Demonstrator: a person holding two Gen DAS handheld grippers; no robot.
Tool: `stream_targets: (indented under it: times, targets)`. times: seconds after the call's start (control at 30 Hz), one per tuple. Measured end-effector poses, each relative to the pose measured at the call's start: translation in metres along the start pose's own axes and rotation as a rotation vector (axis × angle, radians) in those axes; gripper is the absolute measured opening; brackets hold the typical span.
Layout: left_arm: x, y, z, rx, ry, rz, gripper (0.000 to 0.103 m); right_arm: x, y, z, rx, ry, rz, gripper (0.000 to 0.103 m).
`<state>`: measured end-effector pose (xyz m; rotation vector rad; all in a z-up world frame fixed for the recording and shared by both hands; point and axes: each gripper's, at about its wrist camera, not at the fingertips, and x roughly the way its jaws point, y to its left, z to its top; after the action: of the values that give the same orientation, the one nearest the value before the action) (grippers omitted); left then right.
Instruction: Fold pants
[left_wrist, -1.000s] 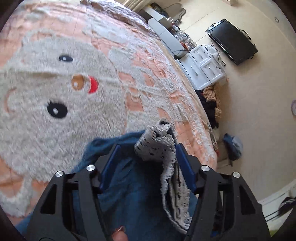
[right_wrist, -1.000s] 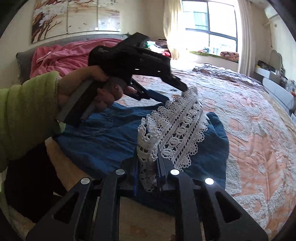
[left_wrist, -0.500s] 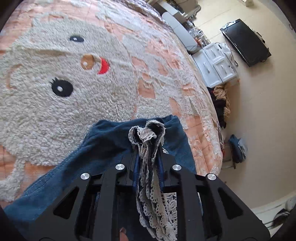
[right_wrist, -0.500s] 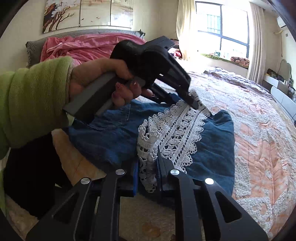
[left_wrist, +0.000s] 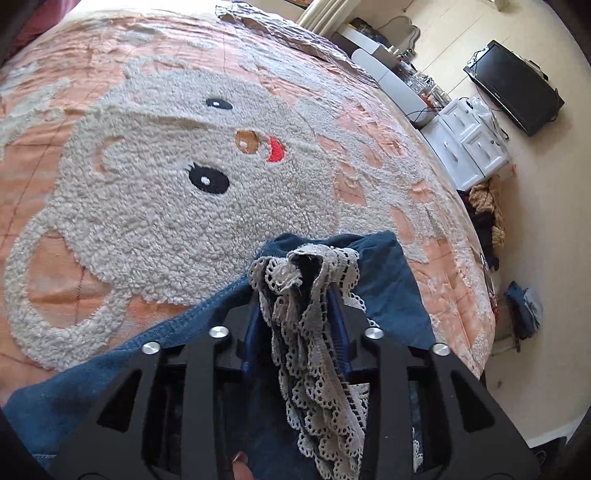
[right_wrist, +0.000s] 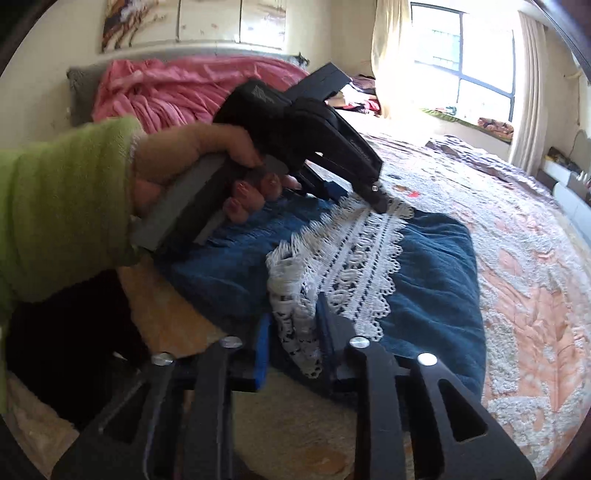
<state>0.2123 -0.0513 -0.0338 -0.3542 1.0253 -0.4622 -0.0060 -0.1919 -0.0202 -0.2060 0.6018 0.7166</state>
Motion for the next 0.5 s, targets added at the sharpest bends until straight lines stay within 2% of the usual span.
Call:
stream_targets:
  times: [0.07,0.17,0.23,0.33,0.37,0.5]
  targets:
    - [-0.011,-0.001,0.003,0.0,-0.033,0.012,0.041,-0.01,-0.005,0.001,0.042,-0.027,0.057,0.052]
    - [-0.032,-0.004,0.005,0.003,-0.079,0.041,0.044,-0.03,-0.013,0.002,0.075,-0.102,0.094,0.053]
    - [-0.044,-0.01,0.001,0.027,-0.096,0.066,0.044,-0.04,-0.026,0.002,0.133,-0.14,0.083,0.053]
    - [-0.056,-0.029,-0.013,0.087,-0.104,0.057,0.044,-0.042,-0.058,0.0,0.238,-0.116,-0.047,0.053]
    - [-0.057,-0.036,-0.019,0.106,-0.1,0.044,0.044,-0.04,-0.067,-0.001,0.274,-0.098,-0.066,0.053]
    - [-0.039,-0.071,-0.043,0.189,-0.051,-0.017,0.044,-0.031,-0.095,-0.004,0.385,-0.035,-0.072,0.051]
